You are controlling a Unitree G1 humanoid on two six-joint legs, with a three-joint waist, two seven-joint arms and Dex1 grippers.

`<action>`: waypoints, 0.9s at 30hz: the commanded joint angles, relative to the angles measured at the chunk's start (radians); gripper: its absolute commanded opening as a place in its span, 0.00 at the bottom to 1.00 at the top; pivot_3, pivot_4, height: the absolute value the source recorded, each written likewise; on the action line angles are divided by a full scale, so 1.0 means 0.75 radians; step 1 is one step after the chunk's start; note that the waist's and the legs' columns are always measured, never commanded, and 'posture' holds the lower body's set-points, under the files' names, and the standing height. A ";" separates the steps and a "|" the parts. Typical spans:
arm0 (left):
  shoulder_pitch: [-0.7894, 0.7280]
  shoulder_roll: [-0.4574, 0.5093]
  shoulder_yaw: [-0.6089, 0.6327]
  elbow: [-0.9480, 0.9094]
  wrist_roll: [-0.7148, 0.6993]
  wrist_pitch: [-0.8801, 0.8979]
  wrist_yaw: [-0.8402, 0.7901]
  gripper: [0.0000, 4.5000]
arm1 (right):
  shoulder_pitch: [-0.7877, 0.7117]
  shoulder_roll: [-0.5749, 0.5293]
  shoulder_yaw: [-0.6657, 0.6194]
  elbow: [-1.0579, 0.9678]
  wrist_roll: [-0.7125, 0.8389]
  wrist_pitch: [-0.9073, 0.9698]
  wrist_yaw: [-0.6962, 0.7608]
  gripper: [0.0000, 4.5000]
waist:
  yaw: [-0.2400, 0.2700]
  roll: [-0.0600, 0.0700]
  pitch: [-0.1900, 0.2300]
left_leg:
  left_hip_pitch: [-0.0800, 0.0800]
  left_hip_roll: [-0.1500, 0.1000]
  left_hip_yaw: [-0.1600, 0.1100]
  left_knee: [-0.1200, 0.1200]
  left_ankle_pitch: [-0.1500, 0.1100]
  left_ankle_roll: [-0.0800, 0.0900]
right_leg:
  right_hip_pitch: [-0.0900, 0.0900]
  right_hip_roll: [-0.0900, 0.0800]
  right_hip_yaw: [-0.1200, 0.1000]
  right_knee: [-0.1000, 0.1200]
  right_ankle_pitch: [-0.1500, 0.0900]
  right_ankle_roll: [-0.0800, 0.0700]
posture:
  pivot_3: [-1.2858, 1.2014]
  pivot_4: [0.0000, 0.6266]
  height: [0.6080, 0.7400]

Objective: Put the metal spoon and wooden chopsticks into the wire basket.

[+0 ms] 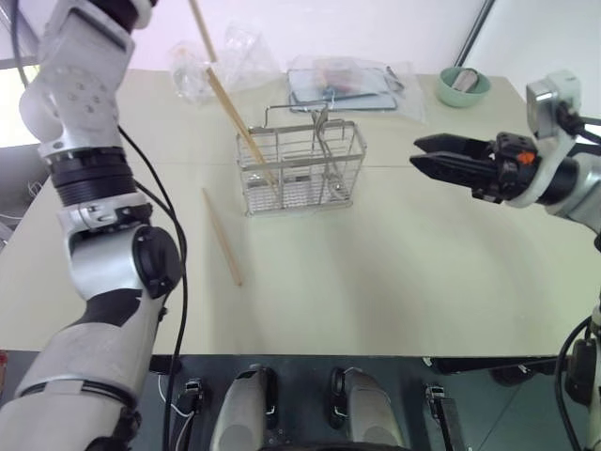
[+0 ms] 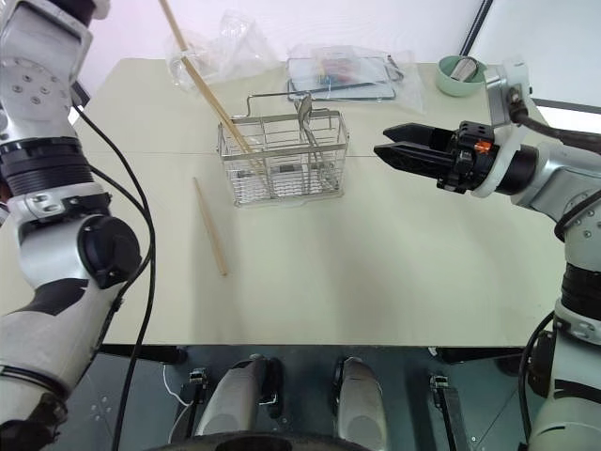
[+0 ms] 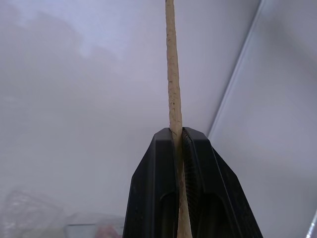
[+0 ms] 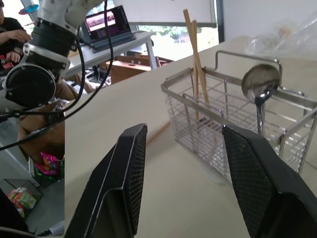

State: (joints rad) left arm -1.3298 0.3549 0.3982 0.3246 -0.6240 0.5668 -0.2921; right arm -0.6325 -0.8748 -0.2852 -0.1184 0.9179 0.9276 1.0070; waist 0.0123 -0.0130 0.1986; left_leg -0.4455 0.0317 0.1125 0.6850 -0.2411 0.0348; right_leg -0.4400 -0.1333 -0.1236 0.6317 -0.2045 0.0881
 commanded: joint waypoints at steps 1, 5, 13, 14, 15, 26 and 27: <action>0.048 -0.028 -0.092 -0.089 0.025 0.010 -0.016 0.02 | 0.008 -0.013 -0.057 -0.062 0.024 -0.016 -0.020 0.55 | 0.000 0.001 0.000 | 0.000 0.000 0.000 0.000 0.000 -0.001 | 0.000 0.000 0.000 0.000 0.000 0.000 | 0.52 0.24 0.75; 0.144 -0.063 -0.203 -0.110 0.139 -0.042 0.012 0.02 | 0.036 -0.015 -0.100 -0.090 0.051 -0.007 -0.051 0.55 | 0.000 0.001 -0.001 | 0.001 0.000 0.001 0.000 0.001 -0.001 | 0.001 0.001 0.001 0.000 0.000 0.000 | 0.52 0.24 0.75; 0.326 -0.136 -0.258 -0.174 0.237 -0.110 0.078 0.02 | 0.075 -0.022 -0.155 -0.106 0.086 0.001 -0.100 0.55 | 0.001 0.000 0.000 | 0.000 0.000 0.001 0.000 0.000 0.000 | 0.000 0.000 0.001 -0.001 0.000 0.000 | 0.52 0.24 0.75; 0.353 -0.150 -0.263 -0.182 0.248 -0.118 0.090 0.02 | 0.075 -0.018 -0.157 -0.105 0.090 0.002 -0.109 0.55 | 0.002 0.000 0.000 | 0.001 0.000 0.001 0.000 0.000 0.001 | 0.001 0.000 0.001 -0.001 0.000 0.000 | 0.52 0.24 0.75; 0.375 -0.160 -0.269 -0.189 0.261 -0.124 0.100 0.02 | 0.074 -0.015 -0.157 -0.105 0.093 0.002 -0.115 0.55 | 0.002 0.000 0.000 | 0.001 0.000 0.000 0.000 -0.001 0.001 | 0.001 0.000 0.001 -0.001 0.000 0.000 | 0.52 0.24 0.75; 0.428 -0.193 -0.264 -0.316 0.247 -0.081 0.118 0.46 | 0.024 0.006 -0.116 -0.050 0.078 -0.018 -0.135 0.55 | 0.001 0.000 0.000 | 0.000 0.000 0.000 0.000 -0.002 0.003 | 0.001 0.000 0.001 -0.001 0.000 0.000 | 0.52 0.24 0.75; 0.425 -0.193 -0.258 -0.327 0.235 -0.066 0.121 0.58 | 0.020 0.009 -0.110 -0.045 0.073 -0.022 -0.134 0.55 | 0.002 0.000 0.000 | 0.000 0.000 -0.001 0.000 -0.002 0.003 | 0.001 0.000 0.000 -0.001 0.000 0.000 | 0.52 0.24 0.75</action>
State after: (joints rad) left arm -0.9852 0.2109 0.1825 0.1297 -0.4264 0.5061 -0.2066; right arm -0.5919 -0.8709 -0.3584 -0.1496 0.9650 0.9294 0.9057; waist 0.0136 -0.0127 0.1983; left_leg -0.4454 0.0320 0.1120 0.6850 -0.2423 0.0369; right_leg -0.4396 -0.1331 -0.1232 0.6309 -0.2045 0.0879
